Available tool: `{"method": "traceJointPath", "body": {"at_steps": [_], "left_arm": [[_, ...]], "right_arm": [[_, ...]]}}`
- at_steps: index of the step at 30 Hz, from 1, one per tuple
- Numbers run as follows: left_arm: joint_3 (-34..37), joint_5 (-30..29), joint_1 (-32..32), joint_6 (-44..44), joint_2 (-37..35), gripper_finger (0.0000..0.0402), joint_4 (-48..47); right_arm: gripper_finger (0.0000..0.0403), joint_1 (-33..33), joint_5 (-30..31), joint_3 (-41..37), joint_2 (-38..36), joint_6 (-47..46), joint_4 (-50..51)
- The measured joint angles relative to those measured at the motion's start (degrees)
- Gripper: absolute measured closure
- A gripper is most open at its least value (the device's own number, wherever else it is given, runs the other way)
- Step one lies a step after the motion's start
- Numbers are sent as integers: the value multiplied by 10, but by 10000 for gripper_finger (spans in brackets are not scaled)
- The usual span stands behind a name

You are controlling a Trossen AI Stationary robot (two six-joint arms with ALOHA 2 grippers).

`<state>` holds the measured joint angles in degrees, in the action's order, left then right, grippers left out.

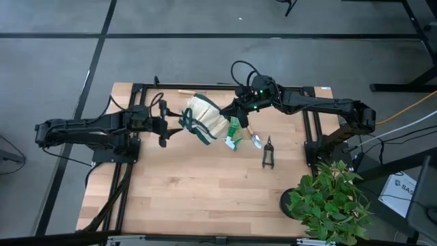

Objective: Pick & Place Garden tools in Gardening bag
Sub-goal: Adjust the gardening bag

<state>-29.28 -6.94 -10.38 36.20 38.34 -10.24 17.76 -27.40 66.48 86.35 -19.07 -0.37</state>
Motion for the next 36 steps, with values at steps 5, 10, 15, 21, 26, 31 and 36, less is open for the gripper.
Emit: {"method": "traceJointPath", "body": {"at_steps": [5, 10, 15, 21, 26, 31, 36], "left_arm": [[0, -116, 42, -11, 10, 169, 38], [1, -204, 78, 8, 25, 191, 81], [1, -252, 108, 11, 33, 223, 137], [1, -253, 130, 11, 33, 275, 163], [1, -253, 146, -24, 33, 344, 142], [1, -273, 157, -97, 33, 395, 126], [-25, -305, 159, -224, 34, 400, 42]], "right_arm": [[400, 0, 2, 0, 0, -1, -3], [400, 0, 2, 0, 0, -10, -3], [400, 0, 2, 0, 0, -10, 0], [400, -2, 4, 0, 0, -4, 10], [395, -4, 27, 0, 1, 12, 20], [385, -15, 34, 0, 1, 79, 40], [374, -32, 36, 0, 1, 167, 83]]}}
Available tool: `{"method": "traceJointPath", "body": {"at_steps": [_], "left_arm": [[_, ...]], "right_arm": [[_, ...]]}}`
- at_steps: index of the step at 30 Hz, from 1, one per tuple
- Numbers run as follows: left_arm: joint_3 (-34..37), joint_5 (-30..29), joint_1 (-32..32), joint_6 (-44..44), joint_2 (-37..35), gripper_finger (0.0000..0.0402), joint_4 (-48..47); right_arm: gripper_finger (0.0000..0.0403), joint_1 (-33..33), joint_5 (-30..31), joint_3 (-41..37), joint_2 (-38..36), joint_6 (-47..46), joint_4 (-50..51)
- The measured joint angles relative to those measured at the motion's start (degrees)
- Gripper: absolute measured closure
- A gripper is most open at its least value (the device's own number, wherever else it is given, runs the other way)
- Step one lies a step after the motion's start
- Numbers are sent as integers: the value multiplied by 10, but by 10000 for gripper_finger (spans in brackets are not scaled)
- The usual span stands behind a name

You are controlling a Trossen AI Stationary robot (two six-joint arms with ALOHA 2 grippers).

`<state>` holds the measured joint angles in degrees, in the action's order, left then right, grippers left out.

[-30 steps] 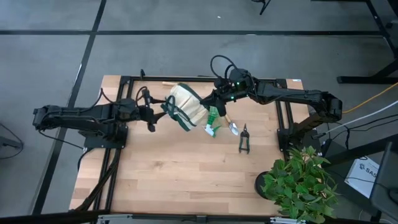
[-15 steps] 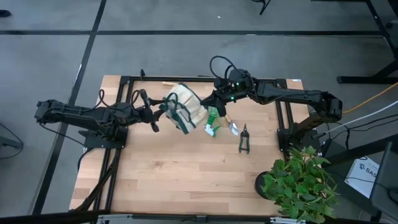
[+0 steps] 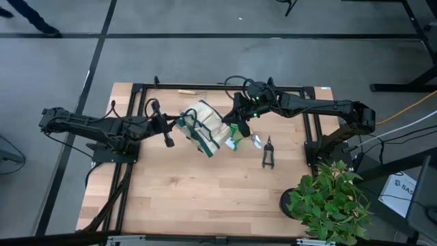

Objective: Pick & Place Garden tools in Gardening bag
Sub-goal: Adjust the gardening bag

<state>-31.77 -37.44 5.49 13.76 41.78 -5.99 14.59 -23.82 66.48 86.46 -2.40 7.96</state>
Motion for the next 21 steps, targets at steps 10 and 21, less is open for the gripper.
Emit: {"method": "traceJointPath", "body": {"at_steps": [10, 21], "left_arm": [[-110, 92, -28, -208, 50, 399, -214], [-167, 121, -38, -288, 99, 399, -322]], "right_arm": [[327, -20, -2, 0, 6, 48, 11], [258, -24, -4, 0, 44, 61, 5]]}}
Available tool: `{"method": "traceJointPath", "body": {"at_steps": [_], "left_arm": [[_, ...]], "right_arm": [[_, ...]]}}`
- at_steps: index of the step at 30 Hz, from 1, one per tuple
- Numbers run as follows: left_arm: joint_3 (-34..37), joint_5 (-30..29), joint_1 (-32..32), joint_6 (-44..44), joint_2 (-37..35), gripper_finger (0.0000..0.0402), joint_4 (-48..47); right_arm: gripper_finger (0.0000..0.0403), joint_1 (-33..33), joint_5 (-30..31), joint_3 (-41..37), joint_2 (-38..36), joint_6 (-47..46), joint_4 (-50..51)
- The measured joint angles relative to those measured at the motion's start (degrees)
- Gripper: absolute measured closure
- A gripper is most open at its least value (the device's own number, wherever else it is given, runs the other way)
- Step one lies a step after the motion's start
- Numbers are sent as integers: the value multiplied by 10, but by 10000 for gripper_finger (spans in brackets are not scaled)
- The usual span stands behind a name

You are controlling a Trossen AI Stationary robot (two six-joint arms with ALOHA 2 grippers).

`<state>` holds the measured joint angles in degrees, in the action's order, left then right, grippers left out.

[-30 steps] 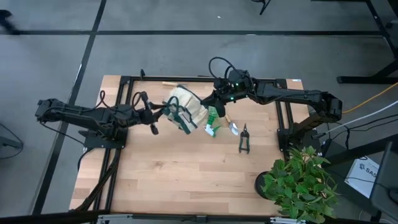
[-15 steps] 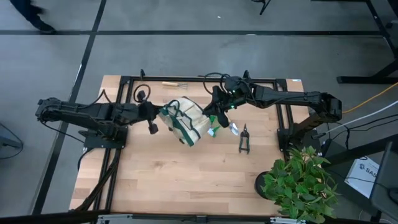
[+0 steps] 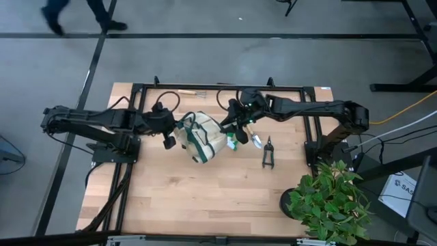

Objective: Pick & Place Garden tools in Gardening bag
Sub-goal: Adjust the gardening bag

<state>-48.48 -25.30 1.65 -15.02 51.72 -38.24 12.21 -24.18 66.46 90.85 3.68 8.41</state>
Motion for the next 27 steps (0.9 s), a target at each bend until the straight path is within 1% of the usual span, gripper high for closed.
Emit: {"method": "traceJointPath", "body": {"at_steps": [7, 11, 15, 17, 24, 27], "left_arm": [[-64, 1, 9, -54, -2, 399, -112], [-94, 6, 18, -86, -2, 399, -166], [-97, 58, 20, -109, -2, 399, -183], [-97, 75, 20, -114, 6, 399, -190], [-96, 90, 20, -117, 52, 399, -197], [-96, 99, 20, -95, 79, 399, -196]], "right_arm": [[229, 2, 1, 0, 11, 1, 7], [224, 2, 48, 0, 11, 2, 8], [224, 2, 77, 0, 11, 2, 3], [224, 1, 88, 0, 11, 2, 4], [224, -1, 90, 0, 11, 2, 0], [224, -6, 92, 0, 11, 2, 0]]}}
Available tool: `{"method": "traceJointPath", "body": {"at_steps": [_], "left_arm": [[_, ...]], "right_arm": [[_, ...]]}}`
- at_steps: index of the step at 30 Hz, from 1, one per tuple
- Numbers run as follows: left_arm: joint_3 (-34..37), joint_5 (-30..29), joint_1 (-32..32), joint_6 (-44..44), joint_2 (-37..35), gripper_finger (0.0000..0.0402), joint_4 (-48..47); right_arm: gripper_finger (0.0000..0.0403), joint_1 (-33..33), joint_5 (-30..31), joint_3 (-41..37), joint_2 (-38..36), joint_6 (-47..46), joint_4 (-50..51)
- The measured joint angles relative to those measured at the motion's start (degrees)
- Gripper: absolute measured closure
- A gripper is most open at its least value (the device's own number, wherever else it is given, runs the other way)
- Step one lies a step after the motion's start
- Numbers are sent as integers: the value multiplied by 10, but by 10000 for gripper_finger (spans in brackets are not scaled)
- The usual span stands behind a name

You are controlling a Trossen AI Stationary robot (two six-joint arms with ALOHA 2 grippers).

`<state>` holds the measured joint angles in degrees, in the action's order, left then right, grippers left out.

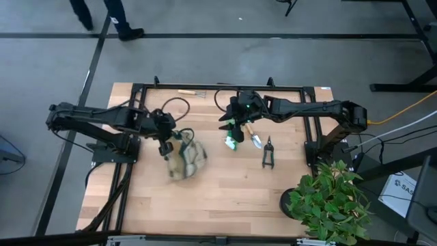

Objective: Pick & Place Garden tools in Gardening bag
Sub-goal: Adjust the gardening bag

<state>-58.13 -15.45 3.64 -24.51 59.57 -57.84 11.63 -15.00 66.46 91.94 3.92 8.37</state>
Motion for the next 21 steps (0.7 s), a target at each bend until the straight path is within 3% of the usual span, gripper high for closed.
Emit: {"method": "traceJointPath", "body": {"at_steps": [8, 14, 21], "left_arm": [[0, 3, -27, 71, 73, 399, 23], [0, 75, -91, 113, 106, 399, 40], [0, 111, -148, 139, 126, 398, 44]], "right_arm": [[224, -16, 0, 0, 0, 0, -20], [224, -26, 0, 0, 0, 2, -41], [224, -31, 0, 0, 0, 15, -43]]}}
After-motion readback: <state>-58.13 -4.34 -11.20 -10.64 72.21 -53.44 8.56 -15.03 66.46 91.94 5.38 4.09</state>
